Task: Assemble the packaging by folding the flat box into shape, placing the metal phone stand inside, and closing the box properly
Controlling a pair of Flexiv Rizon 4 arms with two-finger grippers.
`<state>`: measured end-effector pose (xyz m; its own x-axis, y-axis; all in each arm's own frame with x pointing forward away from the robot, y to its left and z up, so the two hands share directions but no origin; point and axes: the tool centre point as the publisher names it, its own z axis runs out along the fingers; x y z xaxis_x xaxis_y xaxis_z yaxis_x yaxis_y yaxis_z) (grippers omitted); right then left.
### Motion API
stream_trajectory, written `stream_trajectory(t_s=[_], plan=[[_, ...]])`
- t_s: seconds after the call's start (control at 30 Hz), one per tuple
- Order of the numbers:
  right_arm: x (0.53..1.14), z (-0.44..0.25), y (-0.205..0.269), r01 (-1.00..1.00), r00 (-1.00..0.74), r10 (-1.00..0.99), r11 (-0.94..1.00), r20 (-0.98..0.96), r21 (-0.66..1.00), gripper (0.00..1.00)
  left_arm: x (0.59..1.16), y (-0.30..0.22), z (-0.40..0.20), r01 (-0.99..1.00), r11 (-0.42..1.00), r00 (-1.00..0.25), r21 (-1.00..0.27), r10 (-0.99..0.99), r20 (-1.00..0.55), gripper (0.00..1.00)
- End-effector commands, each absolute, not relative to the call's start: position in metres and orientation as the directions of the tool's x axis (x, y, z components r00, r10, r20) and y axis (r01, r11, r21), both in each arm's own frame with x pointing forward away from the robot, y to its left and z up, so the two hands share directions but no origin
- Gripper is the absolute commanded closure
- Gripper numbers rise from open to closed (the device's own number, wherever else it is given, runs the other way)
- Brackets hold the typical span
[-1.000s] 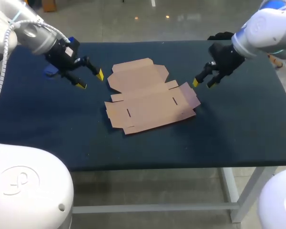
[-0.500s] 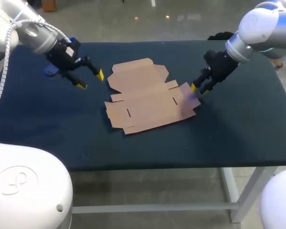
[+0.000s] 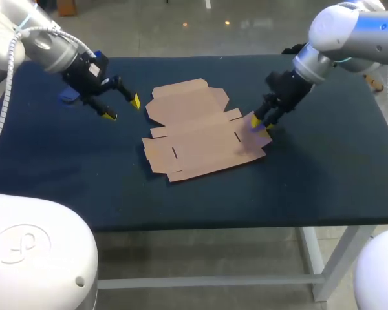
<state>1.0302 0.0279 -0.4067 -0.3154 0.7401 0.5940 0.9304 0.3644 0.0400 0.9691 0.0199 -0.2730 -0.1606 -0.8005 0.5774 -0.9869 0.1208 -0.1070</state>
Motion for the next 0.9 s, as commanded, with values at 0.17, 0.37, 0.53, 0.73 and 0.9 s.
stream_trajectory(t_s=[0.17,0.37,0.53,0.73,0.9], plan=[[1.037,-0.414,0.032,0.884,-0.294,0.693,0.458,0.659,-0.088,0.78,0.97,0.018,-0.273,-0.987,0.118,-0.158,-0.106,-0.806,0.57,0.0],[1.029,-0.411,0.034,0.9,-0.284,0.665,0.433,0.691,-0.047,1.0,0.97,0.018,-0.274,-0.987,0.118,-0.157,-0.105,-0.805,0.572,0.0],[1.02,-0.403,0.034,0.923,-0.279,0.655,0.384,0.703,0.01,1.0,0.969,0.019,-0.275,-0.988,0.117,-0.156,-0.105,-0.804,0.574,0.0],[1.009,-0.394,0.037,0.95,-0.259,0.651,0.304,0.714,0.067,1.0,0.968,0.02,-0.276,-0.987,0.117,-0.157,-0.107,-0.801,0.577,0.0],[1.001,-0.392,0.042,0.964,-0.233,0.651,0.25,0.723,0.086,1.0,0.967,0.021,-0.277,-0.987,0.119,-0.159,-0.107,-0.799,0.58,0.0]])
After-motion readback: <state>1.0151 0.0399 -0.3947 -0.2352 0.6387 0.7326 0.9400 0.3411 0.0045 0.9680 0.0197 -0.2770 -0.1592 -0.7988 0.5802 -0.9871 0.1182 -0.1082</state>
